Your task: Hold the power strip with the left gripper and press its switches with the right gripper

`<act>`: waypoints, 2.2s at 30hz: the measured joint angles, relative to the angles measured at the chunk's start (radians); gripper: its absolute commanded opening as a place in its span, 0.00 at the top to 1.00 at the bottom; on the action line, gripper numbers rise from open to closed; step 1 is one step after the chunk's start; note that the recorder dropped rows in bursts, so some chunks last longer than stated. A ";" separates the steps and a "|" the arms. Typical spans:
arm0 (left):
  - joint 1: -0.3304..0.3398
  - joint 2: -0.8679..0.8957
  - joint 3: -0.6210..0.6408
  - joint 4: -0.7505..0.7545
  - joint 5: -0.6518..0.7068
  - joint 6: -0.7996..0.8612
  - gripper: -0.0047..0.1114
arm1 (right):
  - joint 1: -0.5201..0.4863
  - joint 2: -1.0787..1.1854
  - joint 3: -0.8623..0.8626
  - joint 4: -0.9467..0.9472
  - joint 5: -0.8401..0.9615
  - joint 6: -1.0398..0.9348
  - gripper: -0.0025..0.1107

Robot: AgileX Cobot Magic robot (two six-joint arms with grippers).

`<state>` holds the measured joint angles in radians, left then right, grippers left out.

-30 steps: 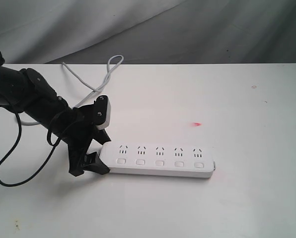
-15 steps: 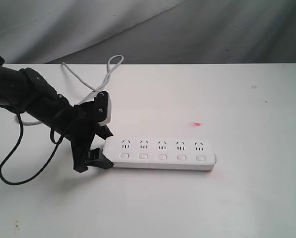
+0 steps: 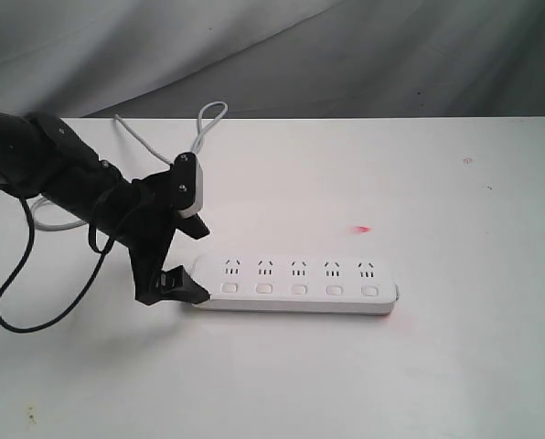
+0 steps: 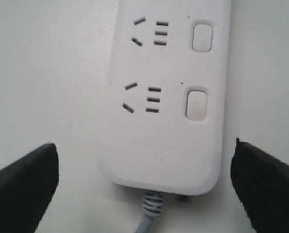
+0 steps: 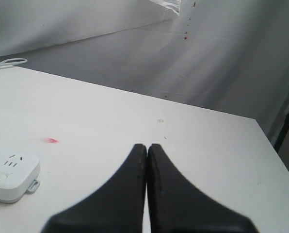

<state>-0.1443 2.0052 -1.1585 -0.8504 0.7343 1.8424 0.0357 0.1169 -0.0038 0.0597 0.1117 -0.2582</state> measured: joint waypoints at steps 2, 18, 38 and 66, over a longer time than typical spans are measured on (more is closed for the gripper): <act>0.000 -0.045 -0.004 0.013 0.000 -0.002 0.19 | 0.000 0.000 0.000 0.000 -0.002 0.000 0.98; 0.000 -0.522 -0.006 0.025 -0.003 -0.254 0.74 | 0.000 0.000 0.000 0.000 -0.002 0.000 0.98; 0.000 -0.756 -0.006 0.022 0.374 -0.490 0.96 | 0.000 0.000 0.000 0.000 -0.002 0.000 0.98; -0.012 -1.726 0.989 0.094 -0.662 -0.929 0.96 | 0.000 0.000 0.000 0.000 -0.007 0.000 0.98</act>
<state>-0.1563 0.2787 -0.1697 -0.7563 0.0725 0.9134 0.0357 0.1169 -0.0038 0.0597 0.1048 -0.2582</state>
